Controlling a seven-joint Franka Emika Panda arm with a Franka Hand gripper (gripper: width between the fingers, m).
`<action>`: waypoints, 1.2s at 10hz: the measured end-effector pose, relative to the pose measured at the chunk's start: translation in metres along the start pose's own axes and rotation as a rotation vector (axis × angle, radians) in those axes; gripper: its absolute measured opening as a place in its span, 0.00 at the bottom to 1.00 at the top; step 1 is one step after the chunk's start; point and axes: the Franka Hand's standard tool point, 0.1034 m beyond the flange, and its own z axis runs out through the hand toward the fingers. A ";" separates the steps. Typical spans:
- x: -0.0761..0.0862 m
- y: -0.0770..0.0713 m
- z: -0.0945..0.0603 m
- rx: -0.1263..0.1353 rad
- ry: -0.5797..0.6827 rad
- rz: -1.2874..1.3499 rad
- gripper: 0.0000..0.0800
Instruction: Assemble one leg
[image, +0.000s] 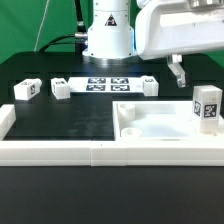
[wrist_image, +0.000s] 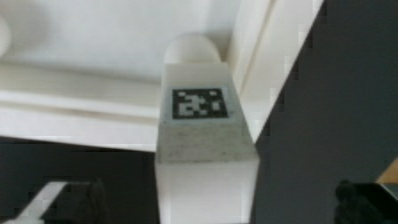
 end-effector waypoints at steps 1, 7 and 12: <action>0.002 0.001 0.003 0.007 -0.077 0.004 0.81; 0.002 0.004 0.016 0.038 -0.239 -0.002 0.78; 0.003 0.004 0.016 0.036 -0.239 0.027 0.36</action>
Offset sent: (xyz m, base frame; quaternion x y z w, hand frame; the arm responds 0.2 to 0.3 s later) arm 0.0074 -0.0030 -0.0093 0.0028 -0.1493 -0.0088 0.9887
